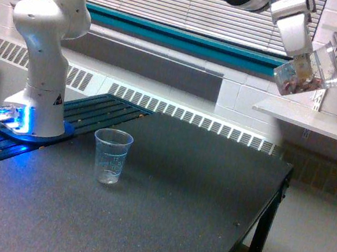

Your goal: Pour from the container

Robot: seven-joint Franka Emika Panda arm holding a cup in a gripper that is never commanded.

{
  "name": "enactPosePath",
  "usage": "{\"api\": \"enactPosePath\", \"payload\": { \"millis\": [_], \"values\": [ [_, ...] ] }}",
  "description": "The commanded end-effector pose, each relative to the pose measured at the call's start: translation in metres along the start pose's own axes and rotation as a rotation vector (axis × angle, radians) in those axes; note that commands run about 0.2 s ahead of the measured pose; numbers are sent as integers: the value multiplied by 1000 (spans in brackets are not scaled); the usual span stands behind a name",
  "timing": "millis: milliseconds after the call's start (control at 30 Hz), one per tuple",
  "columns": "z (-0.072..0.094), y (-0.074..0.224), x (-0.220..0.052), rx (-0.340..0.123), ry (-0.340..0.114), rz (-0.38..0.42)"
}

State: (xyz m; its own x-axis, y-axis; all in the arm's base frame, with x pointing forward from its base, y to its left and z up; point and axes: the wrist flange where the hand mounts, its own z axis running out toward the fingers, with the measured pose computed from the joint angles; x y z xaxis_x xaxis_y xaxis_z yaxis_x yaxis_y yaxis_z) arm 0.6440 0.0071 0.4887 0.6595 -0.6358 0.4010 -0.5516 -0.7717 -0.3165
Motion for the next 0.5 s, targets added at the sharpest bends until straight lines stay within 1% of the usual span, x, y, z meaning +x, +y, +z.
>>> {"api": "enactPosePath", "payload": {
  "millis": [33, 167, 200, 400, 500],
  "values": [
    [-14, 19, -20, -97, -40, -81],
    [-16, 37, -36, -184, -64, -128],
    [-18, 41, -38, -195, -56, -143],
    [-34, 59, -53, -243, -5, -214],
    [-43, 67, -60, -239, 10, -224]
  ]
}}
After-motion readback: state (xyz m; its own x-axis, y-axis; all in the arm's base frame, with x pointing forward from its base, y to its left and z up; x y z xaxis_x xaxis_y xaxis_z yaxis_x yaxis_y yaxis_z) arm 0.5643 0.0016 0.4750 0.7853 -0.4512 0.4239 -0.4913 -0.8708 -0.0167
